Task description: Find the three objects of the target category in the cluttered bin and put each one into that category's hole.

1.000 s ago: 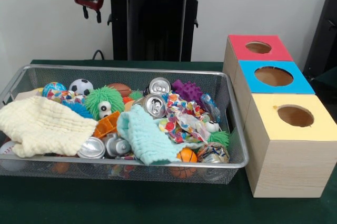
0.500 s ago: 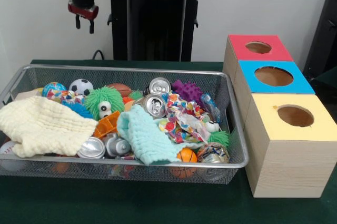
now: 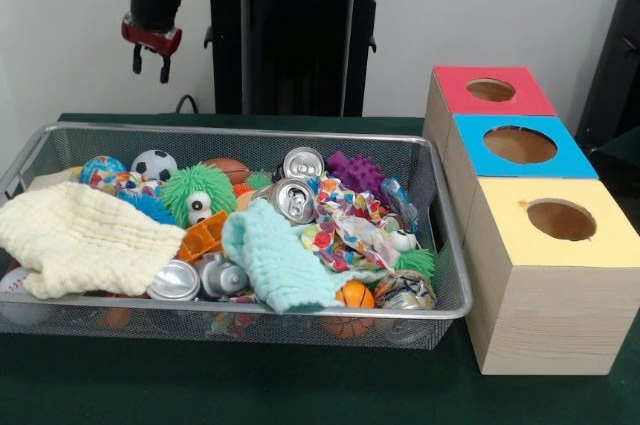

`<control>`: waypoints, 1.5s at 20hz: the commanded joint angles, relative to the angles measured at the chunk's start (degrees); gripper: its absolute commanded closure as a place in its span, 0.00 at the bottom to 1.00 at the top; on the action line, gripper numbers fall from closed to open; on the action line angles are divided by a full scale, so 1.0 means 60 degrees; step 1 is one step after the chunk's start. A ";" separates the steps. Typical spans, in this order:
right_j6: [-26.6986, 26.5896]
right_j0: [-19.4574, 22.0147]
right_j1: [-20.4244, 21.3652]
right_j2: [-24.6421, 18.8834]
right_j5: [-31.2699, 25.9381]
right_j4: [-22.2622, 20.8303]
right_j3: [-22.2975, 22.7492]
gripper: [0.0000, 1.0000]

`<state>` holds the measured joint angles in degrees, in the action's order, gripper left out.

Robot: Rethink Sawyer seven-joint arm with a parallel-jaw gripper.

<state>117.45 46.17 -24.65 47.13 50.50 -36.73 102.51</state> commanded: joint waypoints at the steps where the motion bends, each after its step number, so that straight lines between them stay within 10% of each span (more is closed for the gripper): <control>1: 0.0591 -0.0899 -0.0852 -0.2649 0.1337 0.0431 0.1627 0.00; 30: 0.1986 -0.2927 -0.0736 -0.3751 0.1631 0.1687 0.2338 0.00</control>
<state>117.46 29.25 -23.51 42.88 57.84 -23.28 104.80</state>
